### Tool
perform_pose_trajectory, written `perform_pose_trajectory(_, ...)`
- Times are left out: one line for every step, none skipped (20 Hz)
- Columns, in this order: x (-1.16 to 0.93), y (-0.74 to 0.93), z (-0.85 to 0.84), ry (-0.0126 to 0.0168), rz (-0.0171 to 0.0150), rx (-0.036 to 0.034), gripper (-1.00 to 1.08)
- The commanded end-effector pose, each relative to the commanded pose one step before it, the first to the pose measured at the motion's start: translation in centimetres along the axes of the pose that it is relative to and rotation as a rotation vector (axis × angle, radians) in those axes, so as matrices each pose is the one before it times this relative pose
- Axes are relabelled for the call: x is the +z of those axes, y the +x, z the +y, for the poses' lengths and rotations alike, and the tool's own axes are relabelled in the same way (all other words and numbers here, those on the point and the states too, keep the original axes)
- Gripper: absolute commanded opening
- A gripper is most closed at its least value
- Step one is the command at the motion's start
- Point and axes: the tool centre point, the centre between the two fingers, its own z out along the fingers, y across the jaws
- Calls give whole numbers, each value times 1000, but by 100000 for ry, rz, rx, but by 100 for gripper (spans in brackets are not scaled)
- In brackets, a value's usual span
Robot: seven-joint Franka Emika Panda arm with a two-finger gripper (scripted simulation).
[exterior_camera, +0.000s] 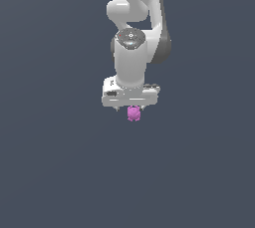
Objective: Pick up the object and move it to a goal position.
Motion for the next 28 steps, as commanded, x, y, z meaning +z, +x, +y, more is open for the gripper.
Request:
perform_pose_trajectory(0, 0, 1, 0, 0, 0, 100)
perform_pose_trajectory(-13, 15, 52, -56, 38, -16, 100)
perform_pose_trajectory(-57, 41, 144, -201, 137, -54, 100)
perform_pose_trajectory(-77, 71, 253, -296, 200, -79, 100)
perform_pose_trajectory(-116, 96, 347, -431, 287, -114, 100)
perform_pose_trajectory(-145, 121, 446, -544, 356, -144, 100)
perform_pose_trajectory(-164, 131, 493, -607, 387, -159, 100)
perform_pose_trajectory(-136, 107, 406, -495, 309, -129, 100)
perform_pose_trajectory(-107, 80, 304, -372, 228, -98, 100)
perform_pose_trajectory(-76, 55, 201, -244, 148, -65, 100)
perform_pose_trajectory(-43, 29, 96, -115, 69, -32, 100)
perform_pose_trajectory(-10, -1, -18, 0, 0, 0, 100)
perform_pose_trajectory(56, -30, -96, 141, -85, 38, 100)
perform_pose_trajectory(77, -47, -85, 79, -48, 32, 100)
perform_pose_trajectory(94, -64, -86, 0, 0, 0, 100)
perform_pose_trajectory(166, -86, -54, 59, -40, 67, 100)
perform_pose_trajectory(205, -116, -99, 60, -40, 65, 100)
perform_pose_trajectory(241, -147, -151, 65, -43, 59, 100)
perform_pose_trajectory(290, -178, -177, 92, -62, 82, 100)
perform_pose_trajectory(335, -209, -203, 113, -77, 100, 100)
perform_pose_trajectory(377, -240, -226, 129, -90, 116, 100)
perform_pose_trajectory(420, -273, -245, 141, -101, 133, 100)
perform_pose_trajectory(456, -310, -276, 138, -101, 136, 100)
perform_pose_trajectory(501, -347, -290, 160, -120, 163, 100)
perform_pose_trajectory(541, -389, -313, 173, -134, 182, 100)
perform_pose_trajectory(577, -432, -338, 179, -144, 195, 100)
perform_pose_trajectory(614, -478, -357, 187, -156, 213, 100)
perform_pose_trajectory(634, -513, -361, 194, -169, 231, 100)
